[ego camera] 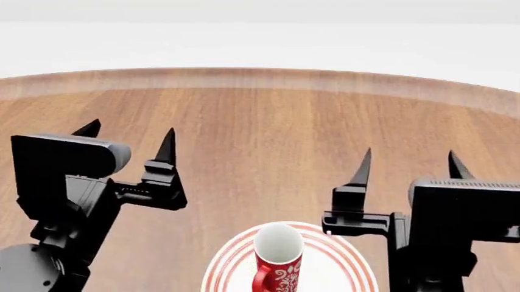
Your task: Pick up the red mug and put it on the plate
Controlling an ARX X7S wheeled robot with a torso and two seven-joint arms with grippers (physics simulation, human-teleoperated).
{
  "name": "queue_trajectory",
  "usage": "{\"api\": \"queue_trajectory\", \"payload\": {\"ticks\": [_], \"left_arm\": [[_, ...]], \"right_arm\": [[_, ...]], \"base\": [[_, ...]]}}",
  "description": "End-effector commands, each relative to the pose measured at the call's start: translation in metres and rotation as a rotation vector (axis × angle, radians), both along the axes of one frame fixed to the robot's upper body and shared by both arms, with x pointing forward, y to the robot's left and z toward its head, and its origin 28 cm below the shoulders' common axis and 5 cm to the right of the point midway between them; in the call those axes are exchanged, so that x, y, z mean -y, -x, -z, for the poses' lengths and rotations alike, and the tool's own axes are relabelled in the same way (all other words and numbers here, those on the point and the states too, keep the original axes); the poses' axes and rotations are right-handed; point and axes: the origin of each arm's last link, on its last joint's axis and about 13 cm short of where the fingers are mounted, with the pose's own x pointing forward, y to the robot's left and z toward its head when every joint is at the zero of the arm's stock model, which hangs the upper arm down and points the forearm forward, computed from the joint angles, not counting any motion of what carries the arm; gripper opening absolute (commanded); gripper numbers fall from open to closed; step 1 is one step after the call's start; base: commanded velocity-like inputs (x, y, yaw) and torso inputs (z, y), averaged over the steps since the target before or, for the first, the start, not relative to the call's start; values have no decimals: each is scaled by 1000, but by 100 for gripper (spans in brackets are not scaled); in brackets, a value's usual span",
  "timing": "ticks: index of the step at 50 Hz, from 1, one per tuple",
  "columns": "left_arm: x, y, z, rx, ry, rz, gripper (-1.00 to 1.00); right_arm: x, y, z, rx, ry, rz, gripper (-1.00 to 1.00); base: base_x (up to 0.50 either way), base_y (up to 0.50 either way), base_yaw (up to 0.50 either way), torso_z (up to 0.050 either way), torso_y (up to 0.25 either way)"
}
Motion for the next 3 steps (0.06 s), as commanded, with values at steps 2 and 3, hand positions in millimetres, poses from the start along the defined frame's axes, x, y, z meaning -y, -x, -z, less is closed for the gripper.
{"api": "queue_trajectory", "payload": {"ticks": [2, 3], "left_arm": [[-4, 6, -10, 82, 14, -33, 100], [-4, 7, -11, 88, 15, -30, 100]], "right_arm": [[-4, 10, -10, 71, 33, -11, 100], [-4, 11, -11, 79, 34, -13, 100]], "base": [[0, 0, 0, 0, 0], [0, 0, 0, 0, 0]]}}
